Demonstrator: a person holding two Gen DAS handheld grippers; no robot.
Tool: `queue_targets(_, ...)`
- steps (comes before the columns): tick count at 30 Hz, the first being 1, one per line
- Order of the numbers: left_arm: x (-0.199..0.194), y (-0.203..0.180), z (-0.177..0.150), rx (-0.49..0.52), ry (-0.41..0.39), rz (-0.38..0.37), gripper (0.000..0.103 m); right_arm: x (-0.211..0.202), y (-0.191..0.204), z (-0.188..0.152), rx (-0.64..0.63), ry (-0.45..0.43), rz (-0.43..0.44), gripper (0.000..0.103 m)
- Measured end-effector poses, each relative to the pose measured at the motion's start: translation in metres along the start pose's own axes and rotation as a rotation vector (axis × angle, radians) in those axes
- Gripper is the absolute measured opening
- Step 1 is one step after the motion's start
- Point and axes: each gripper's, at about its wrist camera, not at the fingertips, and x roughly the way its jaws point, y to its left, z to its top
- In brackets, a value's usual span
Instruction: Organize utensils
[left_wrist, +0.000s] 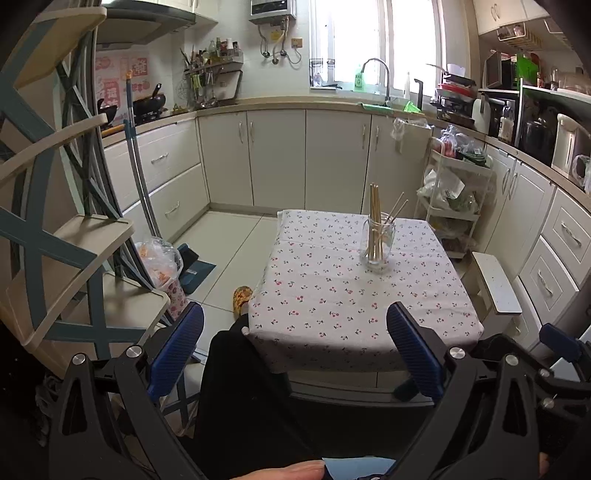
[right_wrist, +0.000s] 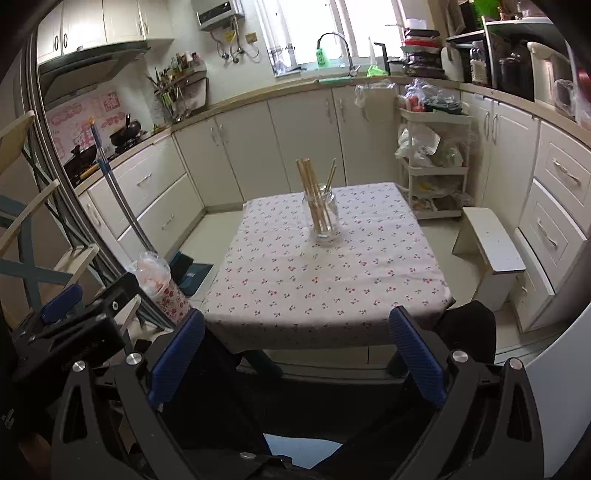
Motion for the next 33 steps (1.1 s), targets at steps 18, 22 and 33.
queue_targets(18,-0.005,0.001,-0.006,0.007,0.007,-0.003,0.095,-0.008,0.007,-0.006,-0.021,0.038,0.038,0.096)
queue_targets(22,-0.005,0.002,-0.006,0.002,0.006,-0.004,0.095,-0.014,0.011,-0.008,-0.039,0.01,0.027,0.096)
queue_targets(33,-0.007,-0.001,-0.006,0.011,-0.001,-0.005,0.095,-0.02,0.01,-0.008,-0.042,-0.016,0.018,0.096)
